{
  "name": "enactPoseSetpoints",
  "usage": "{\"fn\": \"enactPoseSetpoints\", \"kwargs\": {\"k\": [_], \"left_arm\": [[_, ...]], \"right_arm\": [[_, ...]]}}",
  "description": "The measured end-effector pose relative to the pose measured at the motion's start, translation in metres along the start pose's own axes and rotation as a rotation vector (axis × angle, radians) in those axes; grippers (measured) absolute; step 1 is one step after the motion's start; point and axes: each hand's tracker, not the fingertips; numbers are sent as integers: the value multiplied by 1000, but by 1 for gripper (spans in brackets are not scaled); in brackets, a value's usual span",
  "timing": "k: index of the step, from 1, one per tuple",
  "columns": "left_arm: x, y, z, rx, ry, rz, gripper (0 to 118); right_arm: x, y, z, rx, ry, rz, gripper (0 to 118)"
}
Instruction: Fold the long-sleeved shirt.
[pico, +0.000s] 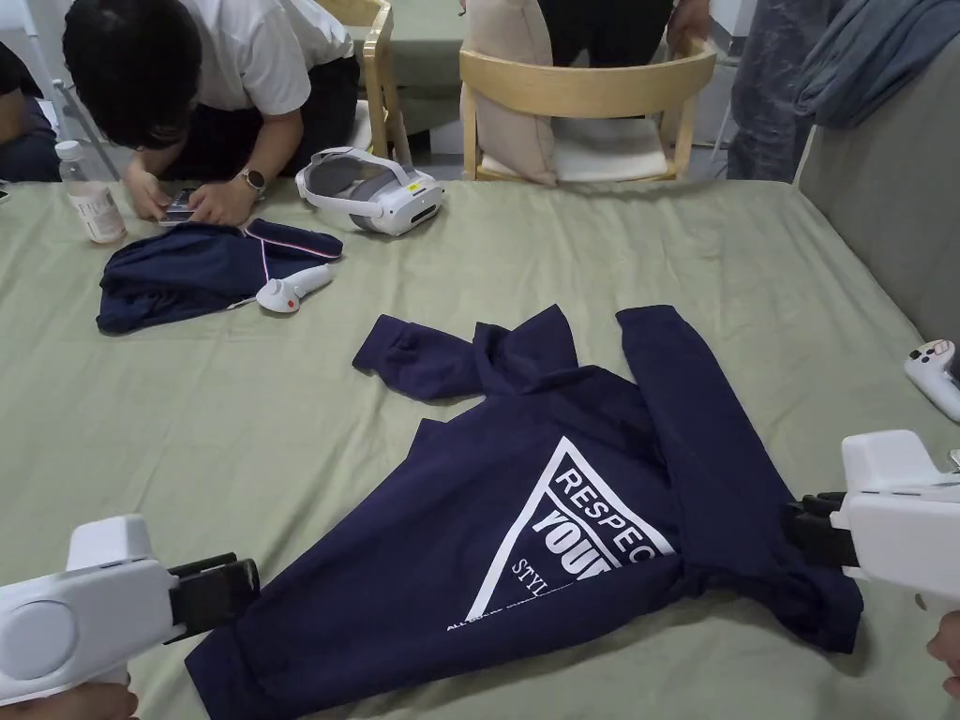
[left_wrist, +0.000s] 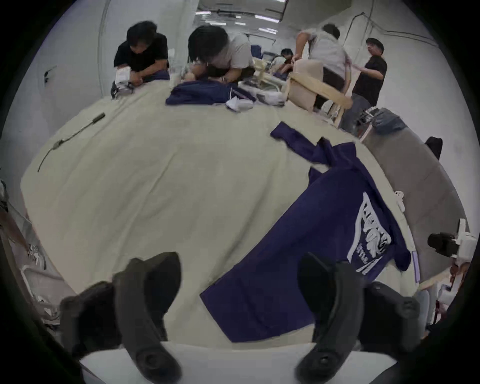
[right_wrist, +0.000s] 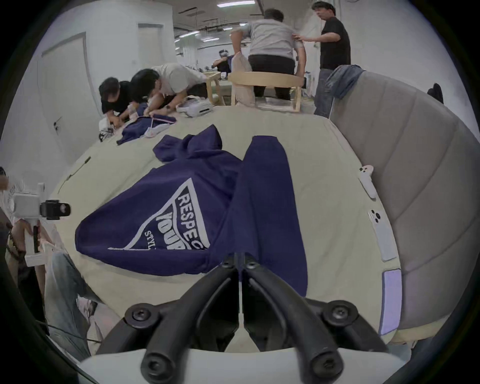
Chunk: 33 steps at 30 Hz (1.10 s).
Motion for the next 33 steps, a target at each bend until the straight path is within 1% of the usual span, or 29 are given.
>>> {"fn": "enactPoseSetpoints", "kwargs": {"k": [1,2,3,4,6,8,9,10,11,12,13,14,15,16,17,18,19,20,21,22,23,24,25,26,27,29,31,32,33], "left_arm": [[1,-2,-15,-34,18,1,89],[1,-6,-25,-70,67,24,91],[3,-10,-38,-88,67,32,90],[5,-14,-49,-110,68,56,89],[0,-18,-71,-168,50,65,86],[11,-35,-82,-208,101,0,86],[25,-46,-72,-89,166,-121,85],[34,-53,-71,-86,197,-143,83],[35,-53,-67,-59,204,-113,78],[35,-50,-65,-85,177,-101,69],[40,-49,-60,-95,161,-116,59],[42,-47,-57,-106,167,-135,31],[41,-46,-53,-106,156,-174,19],[46,-47,-53,-115,122,-169,18],[51,-46,-48,-114,173,-209,17],[52,-45,-43,-109,128,-244,17],[51,-44,-37,-99,132,-216,17],[48,-41,-28,-74,110,-182,17],[47,-40,-26,-78,44,-138,16],[48,-39,-20,-82,27,-111,16],[49,-39,-13,-60,49,-115,16],[50,-40,-7,-51,48,-124,16],[48,-40,-10,-50,45,-130,16],[49,-40,-8,-47,45,-130,16],[48,-40,-7,-48,43,-123,16],[43,-44,-15,-61,44,-104,16],[42,-46,-18,-76,45,-95,16],[41,-48,-19,-81,48,-92,16],[42,-48,-20,-89,49,-92,16]], "right_arm": [[-4,-1,1,-7,9,5,1],[-5,-2,0,-13,12,6,1],[-8,-4,-1,-22,12,9,1],[-6,-4,-8,-55,11,-8,1],[-6,-4,-13,-65,7,1,1],[-3,-6,-21,-82,7,-14,4],[-2,-5,-25,-89,8,-14,4],[-2,-3,-29,-93,6,-14,4],[-1,0,-33,-95,7,-14,4],[-6,5,-35,-93,7,-5,4],[-8,12,-42,-96,14,-1,4],[-8,22,-49,-97,21,7,4],[-9,37,-60,-97,30,22,4],[-9,49,-72,-96,39,34,4],[-9,66,-83,-91,47,46,4],[-8,88,-96,-85,50,55,4],[-7,111,-111,-72,54,79,4],[-15,133,-118,-58,49,102,4],[-17,153,-132,-59,49,106,6],[-18,174,-152,-62,56,123,19],[-19,191,-174,-80,76,138,47],[-20,209,-204,-135,104,166,85],[-24,223,-228,-180,118,195,102],[-28,232,-247,-215,125,228,104],[-34,240,-267,-240,126,264,99],[-47,243,-301,-291,118,341,96],[-57,243,-329,-354,110,364,95],[-60,238,-335,-371,128,378,93],[-63,236,-344,-389,165,384,86]]}}
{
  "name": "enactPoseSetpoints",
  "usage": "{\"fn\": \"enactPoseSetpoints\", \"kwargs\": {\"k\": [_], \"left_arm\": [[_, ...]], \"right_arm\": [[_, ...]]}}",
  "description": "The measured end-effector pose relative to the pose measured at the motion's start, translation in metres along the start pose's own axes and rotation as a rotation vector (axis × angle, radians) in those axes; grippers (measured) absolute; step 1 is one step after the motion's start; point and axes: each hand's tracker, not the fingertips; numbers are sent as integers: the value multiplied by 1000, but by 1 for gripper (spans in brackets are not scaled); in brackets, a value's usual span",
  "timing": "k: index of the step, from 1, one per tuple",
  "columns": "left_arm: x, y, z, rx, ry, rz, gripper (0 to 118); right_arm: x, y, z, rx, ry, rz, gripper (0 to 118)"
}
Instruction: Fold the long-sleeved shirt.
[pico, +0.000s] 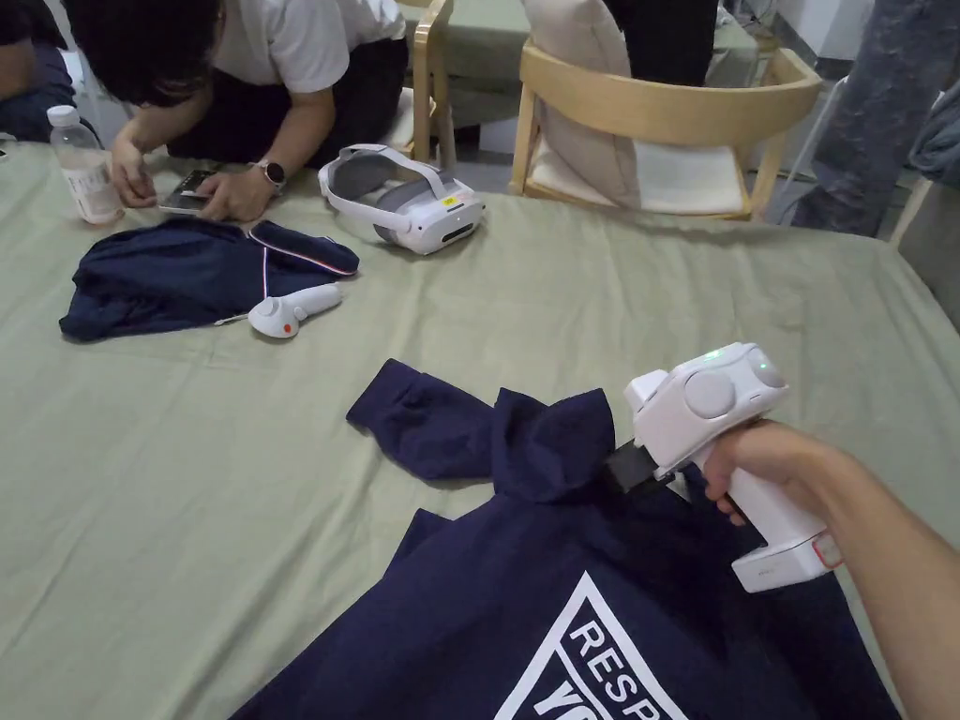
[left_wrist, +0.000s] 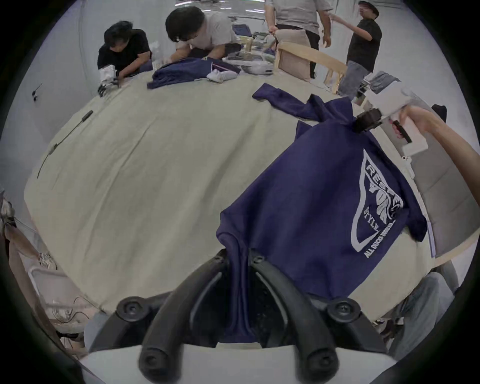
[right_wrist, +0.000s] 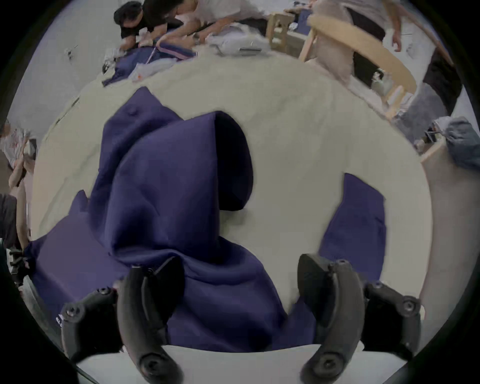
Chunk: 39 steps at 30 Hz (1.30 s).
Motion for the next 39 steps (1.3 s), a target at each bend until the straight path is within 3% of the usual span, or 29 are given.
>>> {"fn": "enactPoseSetpoints", "kwargs": {"k": [2,3,4,5,6,8,10,12,14,18,22,27,32,39], "left_arm": [[-1,-2,-3,-13,6,1,16],[-2,-3,-4,-15,8,1,16],[3,-3,-4,-17,13,-2,16],[3,-2,-3,-16,17,-4,16],[2,-1,-3,-8,17,-3,16],[2,5,0,29,35,-14,16],[-1,22,9,106,44,-27,16],[-3,49,22,168,27,-35,16],[-5,83,33,250,8,-73,16],[8,173,60,412,12,-191,16],[28,284,105,552,-58,-218,16],[76,418,188,756,-26,-315,16],[119,524,269,887,-31,-301,16],[169,576,330,1000,7,-325,16]], "right_arm": [[-10,2,-17,-72,31,16,62],[-16,1,-23,-103,59,20,60],[-14,2,-8,-54,13,18,42],[-13,3,-2,-63,46,0,8],[-15,2,2,-57,116,7,6],[-10,-7,5,-14,15,35,6],[-4,-16,33,62,-19,-10,6],[1,-29,83,143,-20,-55,6],[10,-39,133,196,-39,-50,6],[31,-63,262,361,-137,-113,6],[48,-74,385,524,-234,-183,6],[63,-44,494,680,-384,-211,6],[81,10,585,847,-566,-259,6],[93,43,665,991,-705,-319,6]]}}
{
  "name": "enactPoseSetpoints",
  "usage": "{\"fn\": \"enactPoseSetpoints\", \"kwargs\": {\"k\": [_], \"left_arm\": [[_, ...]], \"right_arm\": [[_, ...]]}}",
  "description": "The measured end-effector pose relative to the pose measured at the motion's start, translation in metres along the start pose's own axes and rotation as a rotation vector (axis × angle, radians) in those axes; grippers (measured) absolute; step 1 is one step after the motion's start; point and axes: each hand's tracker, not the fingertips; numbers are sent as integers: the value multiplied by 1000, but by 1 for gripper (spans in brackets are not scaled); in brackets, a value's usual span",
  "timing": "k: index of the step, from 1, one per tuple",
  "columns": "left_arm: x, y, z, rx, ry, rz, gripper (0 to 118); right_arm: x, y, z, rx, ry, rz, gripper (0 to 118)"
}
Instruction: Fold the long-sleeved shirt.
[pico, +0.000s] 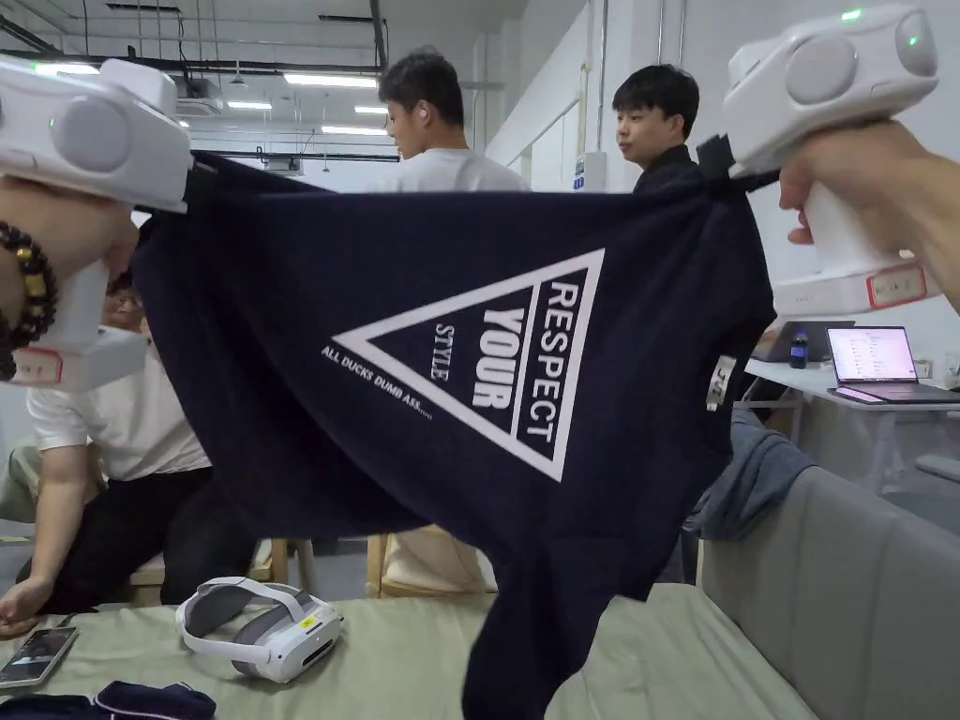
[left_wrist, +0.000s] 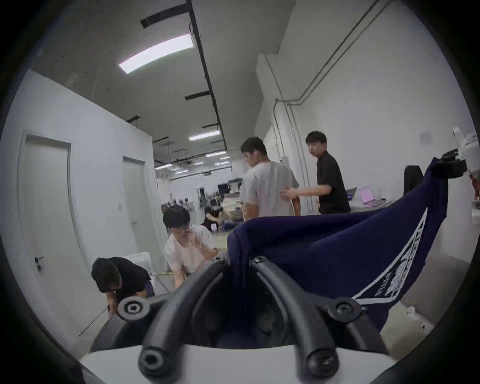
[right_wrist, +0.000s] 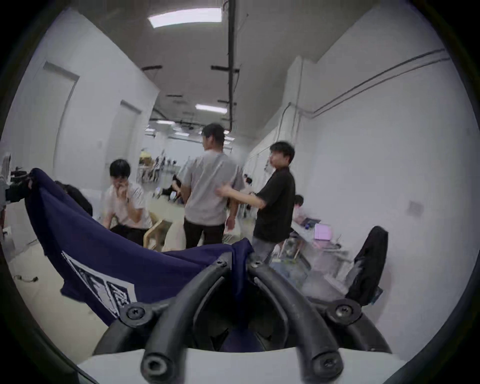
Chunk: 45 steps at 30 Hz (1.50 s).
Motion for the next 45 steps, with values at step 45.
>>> {"fn": "enactPoseSetpoints", "kwargs": {"k": [45], "left_arm": [[16,-551,368,-887,-161,63,16]], "right_arm": [[-89,-574,291,-882,661,188,7]]}}
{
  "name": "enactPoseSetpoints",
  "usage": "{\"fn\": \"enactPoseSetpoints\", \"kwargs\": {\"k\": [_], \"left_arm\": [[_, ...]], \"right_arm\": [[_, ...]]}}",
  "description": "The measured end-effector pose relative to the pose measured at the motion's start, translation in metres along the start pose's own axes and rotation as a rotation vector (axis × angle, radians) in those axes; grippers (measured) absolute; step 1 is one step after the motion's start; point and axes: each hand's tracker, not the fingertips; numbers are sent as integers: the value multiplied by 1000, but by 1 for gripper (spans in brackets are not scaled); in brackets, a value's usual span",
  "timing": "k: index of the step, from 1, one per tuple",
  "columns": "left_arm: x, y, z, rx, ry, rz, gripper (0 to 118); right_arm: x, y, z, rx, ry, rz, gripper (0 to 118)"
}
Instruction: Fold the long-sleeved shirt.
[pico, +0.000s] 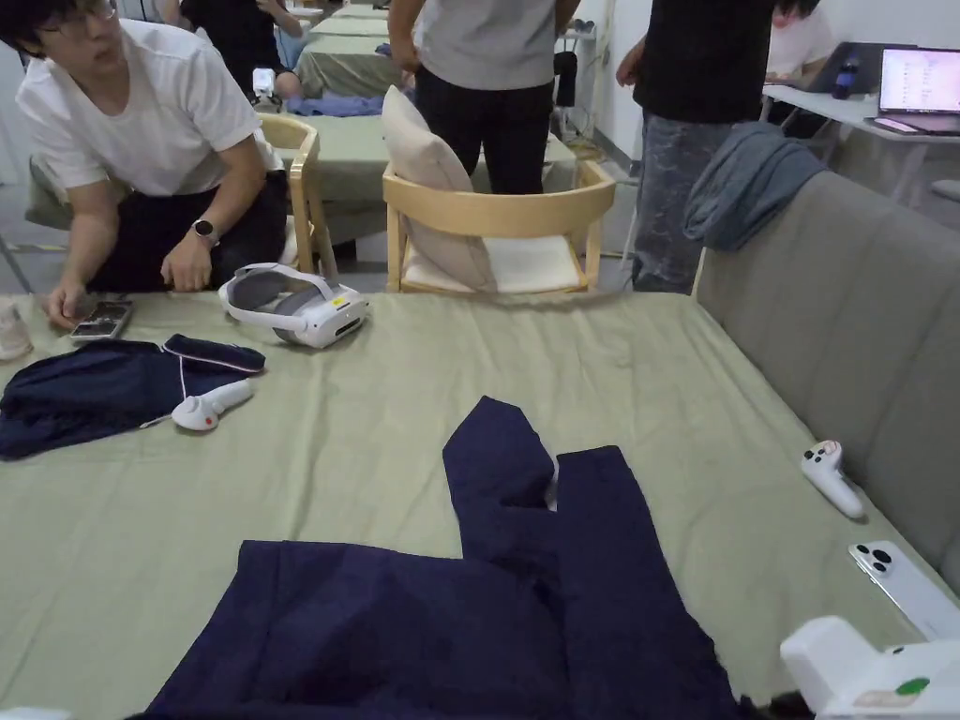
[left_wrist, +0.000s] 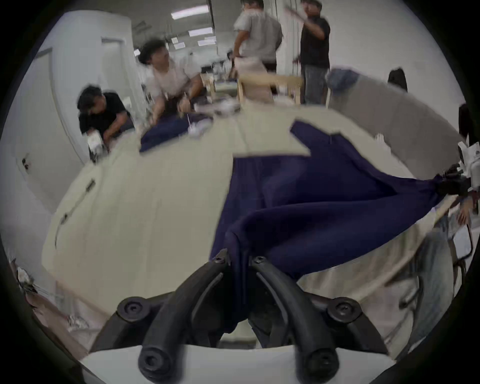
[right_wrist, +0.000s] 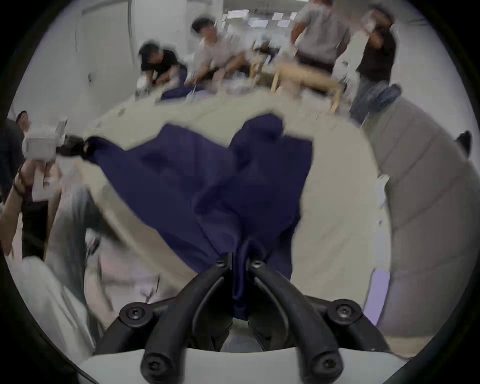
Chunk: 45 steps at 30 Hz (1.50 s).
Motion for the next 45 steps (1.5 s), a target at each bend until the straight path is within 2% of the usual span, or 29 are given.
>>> {"fn": "enactPoseSetpoints", "kwargs": {"k": [3,5,8,9,10,11,12,13,14,15,17,18,19,20,21,24,27,28,29,30,31,32,33,34,35,41,44,45], "left_arm": [[10,-26,-15,-105,10,-16,16],[7,-32,-22,-103,21,-30,16],[11,-31,-18,-111,17,-26,18],[10,-29,-17,-96,14,-31,36],[9,-28,-15,-82,14,-33,65],[7,-23,-13,-73,7,-25,95],[-2,-20,-12,-72,-5,-2,111],[-10,-12,-5,-50,-24,30,107],[-12,-5,6,-30,-54,53,103],[-13,8,13,46,-75,69,103],[-33,26,16,94,-27,62,103],[-33,35,18,123,-18,51,98],[-33,44,19,152,-23,30,85],[-31,54,22,174,-28,16,54],[-29,63,23,177,-15,5,7],[-18,74,4,168,-11,-8,4],[-15,87,-18,137,-64,-21,4],[-2,95,-16,140,-62,-18,4],[2,102,-22,138,-68,-13,5],[4,111,-31,135,-72,-12,18],[5,121,-40,129,-82,-3,34],[3,126,-56,109,-96,-2,52],[3,135,-69,96,-107,-2,76],[5,144,-82,90,-105,0,90],[6,153,-93,81,-97,-7,98],[15,191,-163,15,-82,-51,98],[20,202,-208,-71,-104,-94,96],[21,204,-222,-70,-92,-99,90]], "right_arm": [[-11,-28,-42,-185,62,53,7],[-16,-35,-60,-249,61,91,7],[-23,-29,-69,-249,67,63,7],[-23,-27,-71,-255,64,66,9],[-23,-24,-70,-259,64,71,23],[-21,-22,-67,-235,44,75,50],[-19,-18,-61,-194,30,60,90],[-14,-12,-52,-138,21,48,112],[-10,-4,-41,-89,2,47,116],[-6,6,-22,-33,-8,37,114],[7,26,-1,60,-58,-31,111],[11,34,6,92,-89,-55,102],[17,44,13,122,-110,-68,80],[20,48,17,137,-120,-83,44],[22,51,21,160,-131,-102,0],[23,52,10,157,-141,-124,0],[16,36,3,113,-82,-115,0],[12,29,0,109,-71,-135,10],[8,23,-4,98,-57,-148,39],[3,17,-10,54,-38,-141,91],[-1,3,-13,15,-28,-122,113],[-5,-4,-15,-2,-24,-104,114],[-10,-9,-17,6,-23,-99,104],[-14,-15,-20,-3,-33,-105,96],[-13,-25,-25,-25,-46,-114,90],[-19,-46,-57,-123,-41,-157,88],[-17,-52,-74,-167,-85,-153,62],[-16,-54,-79,-163,-81,-160,50]]}}
